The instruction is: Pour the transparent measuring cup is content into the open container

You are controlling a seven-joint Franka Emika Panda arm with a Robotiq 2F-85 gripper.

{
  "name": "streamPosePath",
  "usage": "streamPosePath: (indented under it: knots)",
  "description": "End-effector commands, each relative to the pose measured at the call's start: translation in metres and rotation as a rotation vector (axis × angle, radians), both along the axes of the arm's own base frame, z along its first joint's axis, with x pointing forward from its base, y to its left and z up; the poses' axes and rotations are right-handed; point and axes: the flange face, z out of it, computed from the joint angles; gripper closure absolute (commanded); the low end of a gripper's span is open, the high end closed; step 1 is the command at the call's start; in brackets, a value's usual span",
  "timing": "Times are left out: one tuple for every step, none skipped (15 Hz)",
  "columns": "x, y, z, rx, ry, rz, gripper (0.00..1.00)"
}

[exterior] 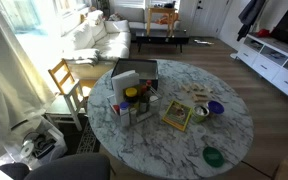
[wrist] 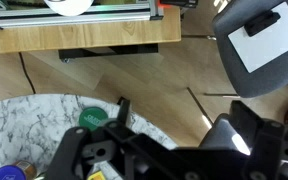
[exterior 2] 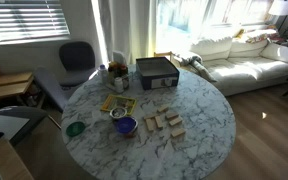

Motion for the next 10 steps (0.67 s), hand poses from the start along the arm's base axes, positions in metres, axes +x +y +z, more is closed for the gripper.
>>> streamPosePath:
  knots:
    - [0.0001, 0.0, 0.0005, 0.0, 0.001, 0.0, 0.0]
    - [0.0001, 0.0, 0.0005, 0.0, 0.001, 0.0, 0.0]
    - [0.0001, 0.0, 0.0005, 0.0, 0.001, 0.0, 0.0]
    - [0.0001, 0.0, 0.0005, 0.0, 0.001, 0.0, 0.0]
    - [0.0001, 0.0, 0.0005, 0.0, 0.001, 0.0, 0.0]
    - [0.0001, 0.0, 0.0005, 0.0, 0.001, 0.0, 0.0]
    - [0.0001, 0.0, 0.0005, 0.0, 0.001, 0.0, 0.0]
    - [0.0001, 0.0, 0.0005, 0.0, 0.001, 0.0, 0.0]
    - [0.0001, 0.0, 0.0005, 0.0, 0.001, 0.0, 0.0]
    - [0.008, -0.0059, -0.0067, 0.013, 0.024, -0.056, 0.0]
